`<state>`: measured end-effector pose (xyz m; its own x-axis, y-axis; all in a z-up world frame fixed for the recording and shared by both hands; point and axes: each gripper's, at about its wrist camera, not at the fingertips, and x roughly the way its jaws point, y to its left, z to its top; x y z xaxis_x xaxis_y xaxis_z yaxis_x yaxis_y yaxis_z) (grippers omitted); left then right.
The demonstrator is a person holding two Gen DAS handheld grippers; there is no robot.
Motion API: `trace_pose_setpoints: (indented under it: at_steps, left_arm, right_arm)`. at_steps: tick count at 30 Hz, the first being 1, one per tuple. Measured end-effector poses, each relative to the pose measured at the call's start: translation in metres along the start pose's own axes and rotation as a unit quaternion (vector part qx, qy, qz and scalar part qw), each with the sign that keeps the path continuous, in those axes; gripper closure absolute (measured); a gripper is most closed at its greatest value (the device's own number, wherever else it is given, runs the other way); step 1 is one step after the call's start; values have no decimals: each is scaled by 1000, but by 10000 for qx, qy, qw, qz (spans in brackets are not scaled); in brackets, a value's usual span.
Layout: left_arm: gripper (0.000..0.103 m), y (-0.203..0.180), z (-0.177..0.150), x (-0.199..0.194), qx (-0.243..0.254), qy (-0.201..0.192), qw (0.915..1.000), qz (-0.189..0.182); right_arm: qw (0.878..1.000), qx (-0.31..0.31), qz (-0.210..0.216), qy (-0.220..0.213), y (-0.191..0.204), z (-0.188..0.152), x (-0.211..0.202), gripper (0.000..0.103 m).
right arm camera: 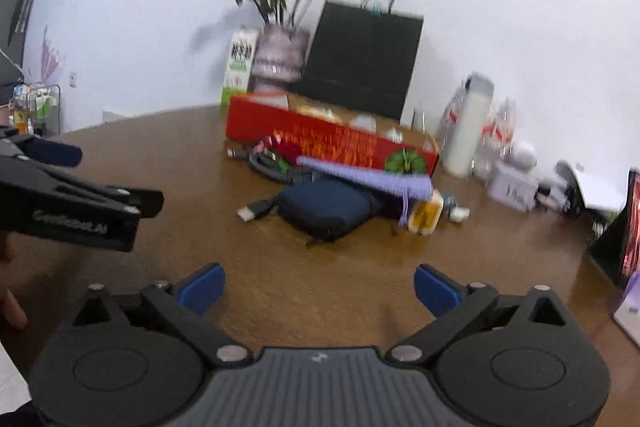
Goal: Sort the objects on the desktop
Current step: 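Withdraw both open tools from the box toward the table, then grasp the yellow-white charger with the right tool while the left tool grasps the purple pouch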
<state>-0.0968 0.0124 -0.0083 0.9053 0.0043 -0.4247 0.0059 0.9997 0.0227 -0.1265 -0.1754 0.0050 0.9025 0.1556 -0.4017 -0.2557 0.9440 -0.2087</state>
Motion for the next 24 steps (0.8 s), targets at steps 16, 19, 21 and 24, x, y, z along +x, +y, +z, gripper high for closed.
trace_pose_setpoints:
  at_steps: [16,19,21,24]
  left_arm:
    - [0,-6,5,6,213,350,9991,112]
    - [0,-9,19,14,-12,519,9979,-390]
    - [0,-12,28,18,-123,404,9970,-648]
    - [0,-27,41,34,103,268,9968,-750]
  right_arm:
    - [9952,797,271,492,-25,3,16,1]
    - [9910,1021,474,730,-38,13,26,1]
    - [9887,1198,583,687,-52,25,33,2]
    - [9856,1536,464,540,-80,47,54,6]
